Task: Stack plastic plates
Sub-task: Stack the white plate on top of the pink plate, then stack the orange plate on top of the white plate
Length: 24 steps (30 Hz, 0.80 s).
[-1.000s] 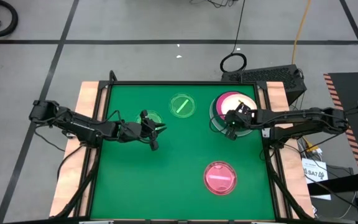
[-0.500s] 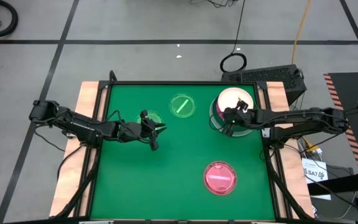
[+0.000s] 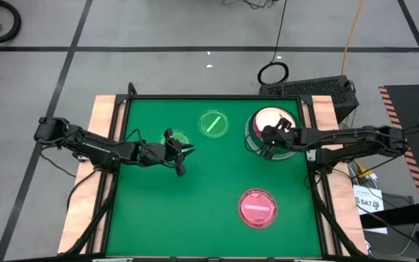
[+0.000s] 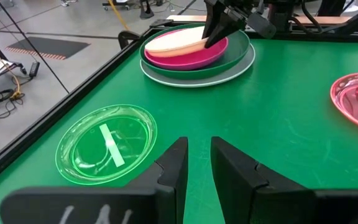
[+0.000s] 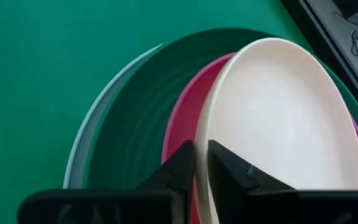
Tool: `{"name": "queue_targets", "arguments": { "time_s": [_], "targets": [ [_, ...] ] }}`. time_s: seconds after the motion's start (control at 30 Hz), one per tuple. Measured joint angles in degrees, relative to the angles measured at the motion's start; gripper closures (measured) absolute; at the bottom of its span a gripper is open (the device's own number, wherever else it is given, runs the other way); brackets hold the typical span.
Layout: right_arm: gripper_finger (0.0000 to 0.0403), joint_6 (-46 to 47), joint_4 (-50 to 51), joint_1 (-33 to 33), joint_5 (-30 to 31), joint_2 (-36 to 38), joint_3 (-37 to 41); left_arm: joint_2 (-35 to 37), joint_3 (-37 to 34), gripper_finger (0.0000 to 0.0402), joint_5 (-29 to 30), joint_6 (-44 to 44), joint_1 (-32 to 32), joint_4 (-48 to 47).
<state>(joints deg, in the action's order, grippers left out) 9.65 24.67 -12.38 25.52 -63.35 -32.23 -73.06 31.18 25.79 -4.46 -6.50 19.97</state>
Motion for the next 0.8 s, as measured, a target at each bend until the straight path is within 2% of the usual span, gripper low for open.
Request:
{"name": "queue_targets", "arguments": {
  "time_s": [0.3, 0.5, 0.6, 0.7, 0.8],
  "targets": [
    [0.0314, 0.7, -0.1, 0.1, 0.0, 0.5, 0.0, 0.0, 0.0, 0.0325, -0.1, -1.4, 0.0, 0.0],
    [0.0275, 1.2, -0.1, 0.9, 0.0, 5.1, 0.0, 0.0, 0.0, 0.0325, -0.1, -2.1, 0.0, -0.1],
    [0.0267, 1.2, -0.2, 2.9, -1.1, 9.1, 0.0, 0.0, 0.0, 0.0325, -0.3, -2.2, 0.0, -0.1],
    [0.0266, 1.9, 0.0, 5.8, -5.9, 13.2, 0.0, 0.0, 0.0, 0.0325, -0.7, -2.2, 0.0, -0.1],
    [0.0268, 3.2, 0.7, 9.6, -6.3, 15.6, 0.0, 0.0, 0.0, 0.0325, -1.3, -2.1, 0.0, -0.1]
  ]
}}
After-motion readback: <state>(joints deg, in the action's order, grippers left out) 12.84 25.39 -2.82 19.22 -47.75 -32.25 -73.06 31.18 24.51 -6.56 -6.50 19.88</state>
